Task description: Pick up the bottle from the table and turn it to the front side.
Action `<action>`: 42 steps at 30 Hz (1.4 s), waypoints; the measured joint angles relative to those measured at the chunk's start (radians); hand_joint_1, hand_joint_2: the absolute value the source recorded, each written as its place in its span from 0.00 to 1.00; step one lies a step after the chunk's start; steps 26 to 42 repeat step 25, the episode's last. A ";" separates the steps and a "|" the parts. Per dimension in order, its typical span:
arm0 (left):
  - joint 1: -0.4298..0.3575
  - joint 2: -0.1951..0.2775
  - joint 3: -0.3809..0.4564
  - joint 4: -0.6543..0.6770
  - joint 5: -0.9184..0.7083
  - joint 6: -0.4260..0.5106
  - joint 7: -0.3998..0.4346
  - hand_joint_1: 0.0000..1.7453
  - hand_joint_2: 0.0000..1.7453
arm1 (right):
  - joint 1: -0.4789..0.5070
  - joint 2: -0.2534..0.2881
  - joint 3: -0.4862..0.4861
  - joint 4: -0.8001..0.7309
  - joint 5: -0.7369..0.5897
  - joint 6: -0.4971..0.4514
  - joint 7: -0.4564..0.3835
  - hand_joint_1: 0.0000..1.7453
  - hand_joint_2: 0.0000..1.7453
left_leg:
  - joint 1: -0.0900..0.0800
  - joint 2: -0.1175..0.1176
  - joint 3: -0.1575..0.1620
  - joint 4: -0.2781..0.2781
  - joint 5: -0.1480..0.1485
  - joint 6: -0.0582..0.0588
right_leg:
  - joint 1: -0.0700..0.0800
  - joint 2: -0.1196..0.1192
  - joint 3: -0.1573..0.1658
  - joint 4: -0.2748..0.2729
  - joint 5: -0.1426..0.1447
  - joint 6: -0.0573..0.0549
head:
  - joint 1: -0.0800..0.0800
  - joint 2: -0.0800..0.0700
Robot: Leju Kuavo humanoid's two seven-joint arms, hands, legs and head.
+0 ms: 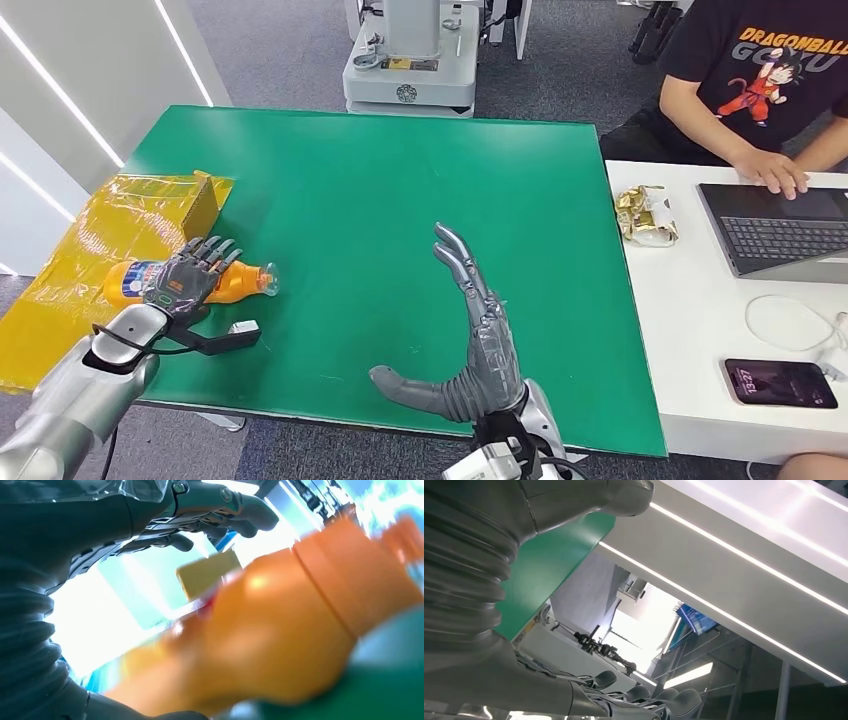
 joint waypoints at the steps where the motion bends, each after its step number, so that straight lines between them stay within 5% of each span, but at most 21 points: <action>1: 0.008 0.004 0.003 -0.023 0.007 -0.001 -0.006 0.00 1.00 | 0.000 0.000 0.000 0.000 0.003 -0.001 0.002 0.00 1.00 | 0.000 0.000 0.000 0.000 0.000 0.000 | 0.000 0.000 0.000 0.000 0.000 0.000 | 0.000 0.000; 14: 0.086 0.023 0.072 -0.361 0.331 -0.007 -0.138 0.00 1.00 | 0.033 -0.001 -0.001 -0.006 0.078 -0.004 0.023 0.00 1.00 | 0.000 0.000 -0.001 0.000 0.000 0.000 | 0.000 0.000 -0.001 -0.001 0.000 0.000 | 0.000 0.000; 19: 0.096 -0.074 0.111 -0.426 0.824 -0.086 -0.248 0.00 1.00 | 0.067 -0.002 -0.017 -0.030 0.103 0.003 0.024 0.00 1.00 | -0.001 -0.001 -0.001 0.000 0.000 0.000 | -0.001 -0.001 0.000 -0.002 0.000 0.000 | 0.000 0.000; 25: 0.163 -0.236 0.114 -0.456 1.192 -0.116 -0.382 0.00 1.00 | 0.096 -0.002 -0.033 -0.060 0.134 0.015 0.029 0.00 1.00 | -0.001 -0.001 -0.001 0.000 -0.001 0.001 | -0.001 -0.001 0.000 -0.003 0.000 0.000 | 0.000 0.000; 42: 0.163 -0.236 0.114 -0.456 1.192 -0.116 -0.382 0.00 1.00 | 0.096 -0.002 -0.033 -0.060 0.134 0.015 0.029 0.00 1.00 | -0.001 -0.001 -0.001 0.000 -0.001 0.001 | -0.001 -0.001 0.000 -0.003 0.000 0.000 | 0.000 0.000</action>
